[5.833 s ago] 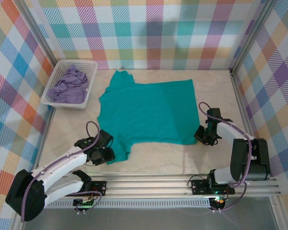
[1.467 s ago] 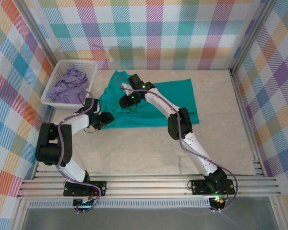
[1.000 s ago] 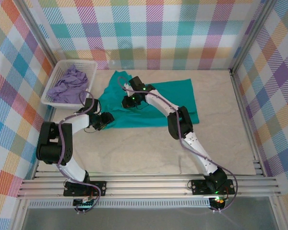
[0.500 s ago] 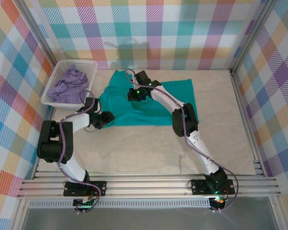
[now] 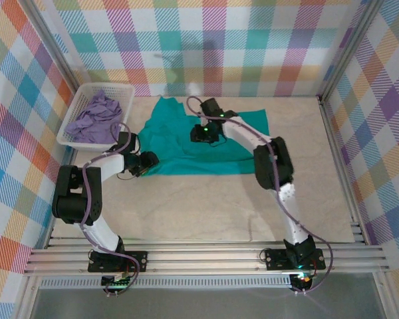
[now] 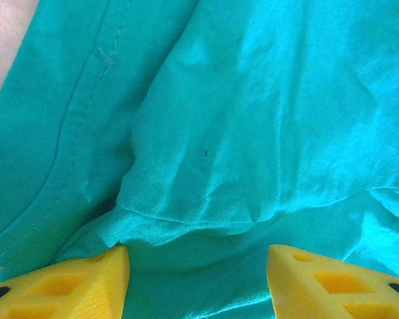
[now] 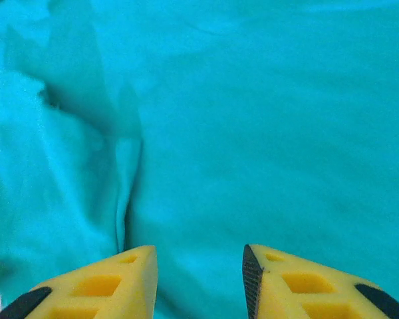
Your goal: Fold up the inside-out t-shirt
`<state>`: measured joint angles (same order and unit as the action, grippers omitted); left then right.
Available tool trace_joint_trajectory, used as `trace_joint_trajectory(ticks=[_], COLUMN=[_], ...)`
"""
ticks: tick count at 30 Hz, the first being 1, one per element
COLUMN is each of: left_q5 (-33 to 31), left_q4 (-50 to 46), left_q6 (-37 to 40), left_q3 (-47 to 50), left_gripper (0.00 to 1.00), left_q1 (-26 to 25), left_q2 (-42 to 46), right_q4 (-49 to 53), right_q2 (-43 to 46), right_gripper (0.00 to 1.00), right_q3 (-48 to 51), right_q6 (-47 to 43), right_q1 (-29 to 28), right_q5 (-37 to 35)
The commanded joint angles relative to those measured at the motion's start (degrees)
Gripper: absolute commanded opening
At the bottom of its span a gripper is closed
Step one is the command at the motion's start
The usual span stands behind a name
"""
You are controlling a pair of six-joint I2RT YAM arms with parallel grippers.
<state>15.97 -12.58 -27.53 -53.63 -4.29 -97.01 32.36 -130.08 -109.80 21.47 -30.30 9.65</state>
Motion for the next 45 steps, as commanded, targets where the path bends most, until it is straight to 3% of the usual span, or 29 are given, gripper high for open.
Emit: trace_joint_trajectory(ticks=[1,6,14,24,31,35,40,45], left_q5=[-0.57,-0.65,2.71,4.00,4.10,1.54,-3.50,-9.07], left_q4=[-1.11,1.03,0.30,2.26,-0.50,-7.34,-8.21,2.04], left_q6=[-0.78,-1.77,-0.95,-2.06,-4.41,-7.10,-7.74,-2.57], left_q3=[-3.57,-4.15,-7.63,4.16,18.78,25.00,20.07,7.76], left_gripper=[0.58,0.60,0.59,0.58,0.57,0.57,0.57,0.66], left_q1=[0.67,-1.44,-2.83,-3.01,-5.26,-7.60,-7.85,-7.01], left_q2=[2.12,4.47,-3.85,-1.26,12.95,26.52,37.47,24.91], right_q4=[-5.00,-3.77,-1.65,5.96,4.58,5.07,-0.12,-13.51], right_q2=[15.18,25.09,23.56,24.91,39.31,51.90,62.38,52.41], right_gripper=[0.41,0.41,0.37,0.38,0.35,0.36,0.39,0.49], right_q3=[14.89,33.42,39.69,47.03,63.23,71.09,67.78,59.18], right_q6=[-4.45,-5.27,-6.89,-1.99,5.85,11.50,6.99,0.28], right_q1=[3.70,13.42,23.05,24.51,24.50,24.46,19.57,19.13], right_q5=[-0.29,3.09,-0.75,-0.77,2.89,-0.69,-7.21,-9.61])
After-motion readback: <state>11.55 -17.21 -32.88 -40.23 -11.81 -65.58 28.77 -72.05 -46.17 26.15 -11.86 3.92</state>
